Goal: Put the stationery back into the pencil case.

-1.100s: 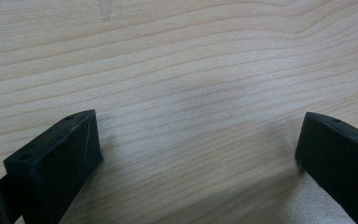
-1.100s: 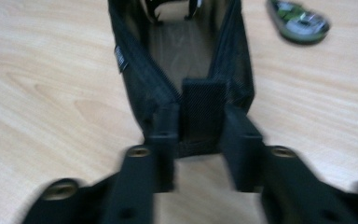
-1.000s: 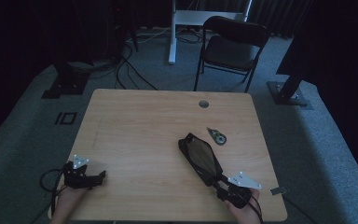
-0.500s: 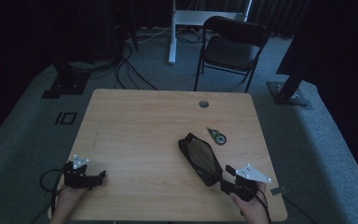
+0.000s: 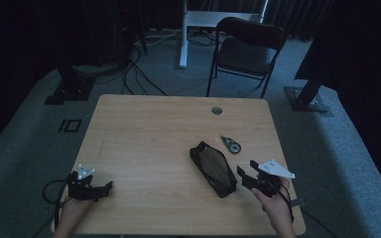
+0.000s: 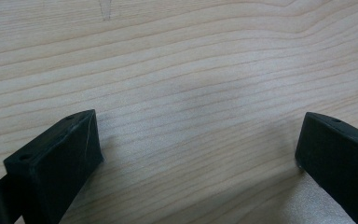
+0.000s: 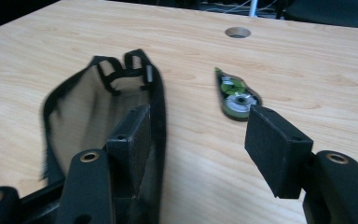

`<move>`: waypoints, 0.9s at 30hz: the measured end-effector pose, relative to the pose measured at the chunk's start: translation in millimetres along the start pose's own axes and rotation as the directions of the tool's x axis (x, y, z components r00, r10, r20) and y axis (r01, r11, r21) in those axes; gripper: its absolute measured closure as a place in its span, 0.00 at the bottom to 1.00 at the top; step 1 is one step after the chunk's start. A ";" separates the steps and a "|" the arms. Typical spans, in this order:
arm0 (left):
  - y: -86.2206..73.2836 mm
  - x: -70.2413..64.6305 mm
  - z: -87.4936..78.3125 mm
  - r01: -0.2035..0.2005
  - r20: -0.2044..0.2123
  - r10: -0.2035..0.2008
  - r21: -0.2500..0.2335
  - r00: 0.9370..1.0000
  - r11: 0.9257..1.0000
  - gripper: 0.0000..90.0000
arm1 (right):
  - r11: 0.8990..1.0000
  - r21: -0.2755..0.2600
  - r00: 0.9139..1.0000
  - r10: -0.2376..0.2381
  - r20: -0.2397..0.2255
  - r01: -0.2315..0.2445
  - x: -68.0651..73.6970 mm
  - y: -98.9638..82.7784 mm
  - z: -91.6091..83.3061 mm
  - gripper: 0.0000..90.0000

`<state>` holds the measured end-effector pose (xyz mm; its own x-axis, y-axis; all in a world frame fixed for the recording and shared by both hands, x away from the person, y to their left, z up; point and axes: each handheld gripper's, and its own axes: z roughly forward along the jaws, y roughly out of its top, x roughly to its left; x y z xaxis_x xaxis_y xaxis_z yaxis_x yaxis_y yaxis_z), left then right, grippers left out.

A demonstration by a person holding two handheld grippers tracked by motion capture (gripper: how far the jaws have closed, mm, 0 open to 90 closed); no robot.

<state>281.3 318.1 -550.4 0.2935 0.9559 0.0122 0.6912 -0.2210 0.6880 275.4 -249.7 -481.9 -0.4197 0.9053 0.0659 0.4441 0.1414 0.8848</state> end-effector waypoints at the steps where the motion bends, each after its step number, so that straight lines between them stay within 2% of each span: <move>1: 0.0 0.0 0.0 0.000 0.000 0.000 0.000 1.000 1.000 0.00 | 1.000 0.003 1.000 -0.009 0.003 0.009 -2.3 0.2 2.9 0.42; 5: -0.1 -0.1 -0.1 0.001 -0.001 -0.001 0.000 1.000 1.000 0.00 | 1.000 0.015 1.000 0.007 0.003 -0.007 -13.8 0.2 14.2 0.37; 10: -0.1 -0.1 0.0 0.001 -0.001 -0.001 0.000 1.000 1.000 0.00 | 0.998 0.067 1.000 -0.009 0.003 0.008 -26.9 -0.7 30.7 0.33; 16: -0.1 -0.2 0.1 0.003 -0.001 -0.003 -0.002 1.000 1.000 0.00 | 0.996 0.088 1.000 0.018 0.003 -0.019 -41.0 -1.6 51.7 0.30; 20: -0.1 -0.2 0.1 0.003 -0.001 -0.003 -0.002 1.000 1.000 0.00 | 0.993 0.119 1.000 -0.012 -0.007 0.012 -46.7 -2.3 65.3 0.28; 26: 0.0 -0.2 -0.1 0.003 -0.001 -0.003 0.000 1.000 1.000 0.00 | 0.993 0.121 1.000 0.004 -0.005 -0.004 -54.7 0.8 84.3 0.24; 27: 0.0 -0.2 -0.1 0.003 -0.001 -0.003 0.000 1.000 1.000 0.00 | 0.993 0.115 1.000 -0.005 -0.002 0.005 -55.3 2.1 87.4 0.23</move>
<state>281.2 317.9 -550.4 0.2911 0.9566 0.0109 0.6920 -0.2184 0.6881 368.7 -264.5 -524.0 -0.4233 0.9038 0.0628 0.5305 0.1911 0.8259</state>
